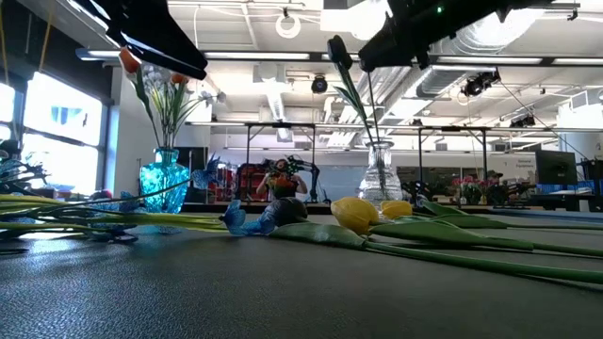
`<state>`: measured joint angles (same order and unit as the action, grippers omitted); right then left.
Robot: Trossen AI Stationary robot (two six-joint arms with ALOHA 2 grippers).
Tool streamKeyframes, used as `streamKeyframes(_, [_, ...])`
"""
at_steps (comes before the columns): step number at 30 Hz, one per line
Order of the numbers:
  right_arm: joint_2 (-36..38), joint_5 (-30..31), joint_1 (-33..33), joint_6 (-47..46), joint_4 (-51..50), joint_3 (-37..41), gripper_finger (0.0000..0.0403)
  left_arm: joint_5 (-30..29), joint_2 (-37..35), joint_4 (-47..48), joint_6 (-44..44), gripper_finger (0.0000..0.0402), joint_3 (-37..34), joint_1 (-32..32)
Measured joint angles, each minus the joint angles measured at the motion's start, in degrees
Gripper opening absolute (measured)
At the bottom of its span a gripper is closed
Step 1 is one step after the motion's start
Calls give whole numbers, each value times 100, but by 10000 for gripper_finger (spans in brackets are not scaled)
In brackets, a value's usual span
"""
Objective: Sort flowers into vase by color
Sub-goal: Put the top yellow flower into the blue vase
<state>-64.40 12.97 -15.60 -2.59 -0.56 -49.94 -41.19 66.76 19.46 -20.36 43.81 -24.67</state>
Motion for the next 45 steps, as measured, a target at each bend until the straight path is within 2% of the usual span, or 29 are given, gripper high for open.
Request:
streamKeyframes(6, [0, 24, 809, 5, -198, -111, 195, 0, 0, 3, -16, 248, -2, 0])
streamKeyframes(12, [0, 65, 1724, -177, -916, -89, 184, 2, 0, 15, -59, 248, -2, 0])
streamKeyframes(17, [-106, 597, 2403, -453, -1541, -84, 181, 2, 0, 15, -61, 248, 0, 0])
streamKeyframes(22, [-378, 917, 2787, -674, -2208, -84, 181, 2, 0, 7, -59, 248, -2, 0])
streamKeyframes(25, [-590, 996, 2786, -982, -2687, -78, 181, 68, 3, 13, -53, 248, -2, 0])
streamKeyframes(29, [-899, 1040, 2666, -1142, -3142, -59, 181, 434, 120, -21, 312, 248, -2, -31])
streamKeyframes(35, [-795, 600, 2103, -1165, -2628, 812, 180, 454, 533, -477, 527, 248, -2, -18])
streamKeyframes(40, [-446, 876, 1752, -1732, -2410, 1564, 180, 459, 860, -663, 742, 248, -7, 32])
streamKeyframes(45, [-306, 895, 1680, -2315, -2332, 1913, 181, 565, 971, -715, 750, 248, -7, 200])
